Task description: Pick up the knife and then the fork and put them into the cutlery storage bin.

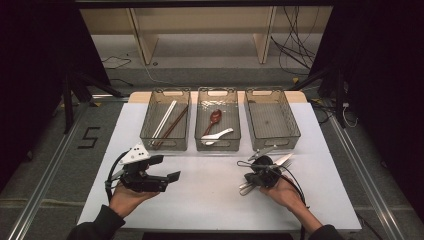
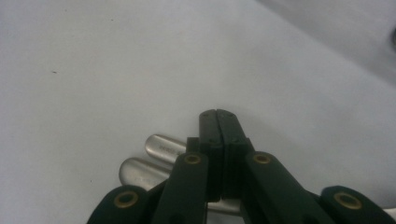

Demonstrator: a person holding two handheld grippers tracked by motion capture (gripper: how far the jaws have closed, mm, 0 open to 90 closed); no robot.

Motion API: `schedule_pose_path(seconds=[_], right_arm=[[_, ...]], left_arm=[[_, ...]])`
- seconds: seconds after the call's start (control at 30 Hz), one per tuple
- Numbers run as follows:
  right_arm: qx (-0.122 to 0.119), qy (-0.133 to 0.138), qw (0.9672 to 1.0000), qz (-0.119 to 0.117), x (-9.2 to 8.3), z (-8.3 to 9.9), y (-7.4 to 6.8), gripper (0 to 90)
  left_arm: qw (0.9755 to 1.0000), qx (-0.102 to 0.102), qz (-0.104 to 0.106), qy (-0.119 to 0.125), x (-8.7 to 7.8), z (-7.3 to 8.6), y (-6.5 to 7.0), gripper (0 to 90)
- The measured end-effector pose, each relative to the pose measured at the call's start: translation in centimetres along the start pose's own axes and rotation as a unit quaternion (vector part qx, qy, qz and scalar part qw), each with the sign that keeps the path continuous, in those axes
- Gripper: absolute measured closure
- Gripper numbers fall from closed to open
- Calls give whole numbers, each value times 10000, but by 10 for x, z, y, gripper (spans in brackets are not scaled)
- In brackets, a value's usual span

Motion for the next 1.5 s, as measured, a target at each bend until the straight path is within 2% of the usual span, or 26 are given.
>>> schedule_pose_path(seconds=[0.63, 1.1, 1.5], right_arm=[[78, -332, 9992, -190, -4, 8, -4, 900], [-13, -643, 9977, -215, -18, 31, -9, 900], [89, -850, 9962, -144, -38, 57, -1, 900]], left_arm=[[10000, -9, 13, 34, -1, 0, 0, 153], [9999, -40, 6, 107, -3, -2, -2, 153], [9999, -66, -31, 139, -5, -3, -4, 153]])
Point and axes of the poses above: each handheld gripper's, and its own axes: x roughly forward along the jaws, z roughly out of its underside, y roughly to its right, the point moved 9 cm from there along x, roughly forward along the jaws, and after that the axes turned 8 degrees about -z, right-handed, at the moved point
